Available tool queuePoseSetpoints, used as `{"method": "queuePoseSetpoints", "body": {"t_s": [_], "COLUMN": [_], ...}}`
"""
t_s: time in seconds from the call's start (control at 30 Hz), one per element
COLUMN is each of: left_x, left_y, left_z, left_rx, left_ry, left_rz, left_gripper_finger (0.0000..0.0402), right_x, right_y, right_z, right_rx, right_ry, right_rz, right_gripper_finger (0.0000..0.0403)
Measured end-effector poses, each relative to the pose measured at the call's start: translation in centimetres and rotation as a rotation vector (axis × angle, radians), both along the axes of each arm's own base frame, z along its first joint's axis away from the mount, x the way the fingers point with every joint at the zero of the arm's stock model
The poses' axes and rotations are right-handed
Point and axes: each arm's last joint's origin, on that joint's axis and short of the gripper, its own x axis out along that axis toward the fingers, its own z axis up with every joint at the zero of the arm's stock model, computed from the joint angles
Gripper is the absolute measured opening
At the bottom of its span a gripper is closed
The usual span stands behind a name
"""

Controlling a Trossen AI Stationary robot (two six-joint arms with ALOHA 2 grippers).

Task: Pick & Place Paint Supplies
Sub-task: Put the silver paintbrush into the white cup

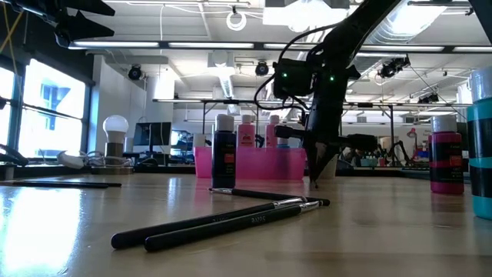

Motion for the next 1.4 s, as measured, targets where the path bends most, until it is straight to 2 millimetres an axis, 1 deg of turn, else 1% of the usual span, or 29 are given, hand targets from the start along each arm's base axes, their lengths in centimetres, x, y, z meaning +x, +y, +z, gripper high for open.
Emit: {"method": "queuePoseSetpoints", "body": {"t_s": [1.17,1.27,1.4], "left_x": [0.00,0.00,0.00], "left_y": [0.00,0.00,0.00], "left_z": [0.00,0.00,0.00], "left_rx": [0.000,0.000,0.000], "left_ry": [0.000,0.000,0.000], "left_rz": [0.000,0.000,0.000], "left_gripper_finger": [0.0271,0.0271,0.0271], "right_x": [-0.01,0.02,0.10], "right_y": [0.00,0.00,-0.02], "right_z": [-0.01,0.00,0.05], "right_rx": [0.012,0.012,0.010], "right_ry": [-0.003,-0.005,-0.015], "right_rz": [0.003,0.003,0.002], "right_gripper_finger": [0.0005,0.0019,0.0057]}}
